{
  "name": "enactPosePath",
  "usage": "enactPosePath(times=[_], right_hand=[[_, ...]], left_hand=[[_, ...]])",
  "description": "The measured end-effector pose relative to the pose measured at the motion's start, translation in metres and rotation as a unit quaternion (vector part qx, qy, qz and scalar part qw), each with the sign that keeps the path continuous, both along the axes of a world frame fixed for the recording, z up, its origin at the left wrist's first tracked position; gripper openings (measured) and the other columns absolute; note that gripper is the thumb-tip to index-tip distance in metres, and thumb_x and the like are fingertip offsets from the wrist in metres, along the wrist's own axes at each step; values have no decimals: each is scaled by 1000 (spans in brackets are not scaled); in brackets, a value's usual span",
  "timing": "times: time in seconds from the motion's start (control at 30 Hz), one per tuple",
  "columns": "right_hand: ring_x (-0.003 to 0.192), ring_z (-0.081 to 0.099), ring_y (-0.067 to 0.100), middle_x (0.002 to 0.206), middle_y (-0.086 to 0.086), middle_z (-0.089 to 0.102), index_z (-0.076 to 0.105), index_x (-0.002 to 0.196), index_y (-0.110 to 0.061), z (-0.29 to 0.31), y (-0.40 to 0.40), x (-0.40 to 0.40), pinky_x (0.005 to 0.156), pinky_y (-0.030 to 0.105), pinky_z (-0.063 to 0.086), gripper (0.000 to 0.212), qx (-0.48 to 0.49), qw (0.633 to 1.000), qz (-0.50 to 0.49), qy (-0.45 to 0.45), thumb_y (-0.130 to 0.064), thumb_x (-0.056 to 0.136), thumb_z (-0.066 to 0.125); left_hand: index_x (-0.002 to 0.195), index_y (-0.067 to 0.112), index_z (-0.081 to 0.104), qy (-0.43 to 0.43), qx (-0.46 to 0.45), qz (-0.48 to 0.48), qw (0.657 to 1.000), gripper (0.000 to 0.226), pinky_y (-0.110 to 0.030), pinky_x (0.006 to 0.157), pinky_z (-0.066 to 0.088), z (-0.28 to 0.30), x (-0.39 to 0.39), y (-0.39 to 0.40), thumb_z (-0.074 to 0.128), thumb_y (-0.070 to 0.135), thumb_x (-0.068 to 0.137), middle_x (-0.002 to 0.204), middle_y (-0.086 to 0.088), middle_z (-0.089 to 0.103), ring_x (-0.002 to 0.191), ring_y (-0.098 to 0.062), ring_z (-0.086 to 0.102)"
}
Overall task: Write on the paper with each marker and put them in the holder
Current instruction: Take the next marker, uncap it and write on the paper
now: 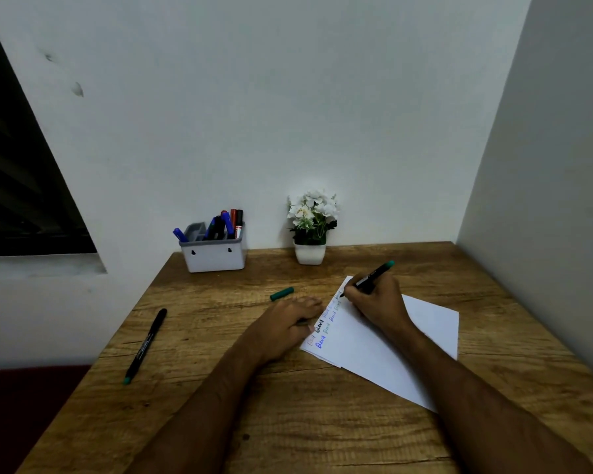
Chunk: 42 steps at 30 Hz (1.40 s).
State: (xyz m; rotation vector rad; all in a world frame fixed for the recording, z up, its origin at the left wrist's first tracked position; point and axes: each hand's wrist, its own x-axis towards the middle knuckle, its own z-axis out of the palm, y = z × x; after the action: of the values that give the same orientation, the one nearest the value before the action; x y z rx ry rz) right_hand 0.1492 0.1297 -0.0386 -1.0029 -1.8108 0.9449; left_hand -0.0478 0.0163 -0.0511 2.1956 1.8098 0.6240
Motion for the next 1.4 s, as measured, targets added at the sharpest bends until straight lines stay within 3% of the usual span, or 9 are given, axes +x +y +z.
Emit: enactPosePath(times=[0.13,0.3,0.53,0.77,0.97,1.07,1.2,1.33,1.4], right_hand=[[54,59,-2,57,-11,67,69,67,-16,4,-3,-2,53,12,42,22,0,1000,2,-9,-3,84,70],[65,69,13,72,8,75,75,78,-9,12,-2,-5,62,37,55,5,-3,1000,15,13,-8,83,72],[51,65,7,60,-6,71,77,80,-10,24,-8,-10,55,24,53,9,29,999,38,14,-3,85,73],[56,69,16,68,7,74,78,81,-11,20,-5,-10,59,36,58,9,37,998,56,6,-5,84,71],[59,71,31,70,-3,76,78,85,-14,18,-11,-13,56,40,59,9,34,996,75,22,-5,86,77],[59,71,33,74,1,77,79,83,-18,19,-16,-15,55,40,59,9,40,995,84,34,-10,86,80],[67,73,17,80,-1,79,82,88,-15,27,-29,-21,60,30,58,6,73,989,115,62,-10,87,79],[71,74,16,82,0,78,82,100,-12,37,-46,-25,64,30,60,14,76,984,147,71,-8,93,71],[72,74,16,84,0,79,82,102,-10,38,-53,-27,65,27,59,16,83,982,155,70,-7,93,69]], left_hand=[[146,26,46,-13,-4,7,1000,53,-24,118,21,5,1,-2,54,28,93,154,10,39,143,-3,31],[146,25,45,-23,-3,37,999,53,-30,119,26,17,-2,-3,55,34,95,153,8,41,142,-5,34],[142,20,52,60,41,116,991,50,-32,119,29,27,-16,14,55,12,93,150,2,46,142,-11,37],[97,17,69,112,59,208,970,25,-39,72,57,21,-13,16,51,6,83,93,-4,70,84,-20,65],[92,17,65,150,72,250,954,17,-35,69,53,21,-7,15,54,6,86,91,-4,66,86,-22,62],[89,20,71,61,161,295,940,15,-30,64,54,26,-2,13,59,11,89,84,1,70,76,-14,64],[96,16,75,-234,205,399,863,13,-12,62,44,46,10,5,76,13,83,92,4,73,78,-4,64],[100,2,71,-655,51,399,640,16,-33,77,61,55,7,3,72,0,83,99,-12,71,89,-23,70],[105,-4,67,-728,16,379,571,22,-37,84,60,54,7,-2,68,-7,83,103,-16,69,95,-28,70]])
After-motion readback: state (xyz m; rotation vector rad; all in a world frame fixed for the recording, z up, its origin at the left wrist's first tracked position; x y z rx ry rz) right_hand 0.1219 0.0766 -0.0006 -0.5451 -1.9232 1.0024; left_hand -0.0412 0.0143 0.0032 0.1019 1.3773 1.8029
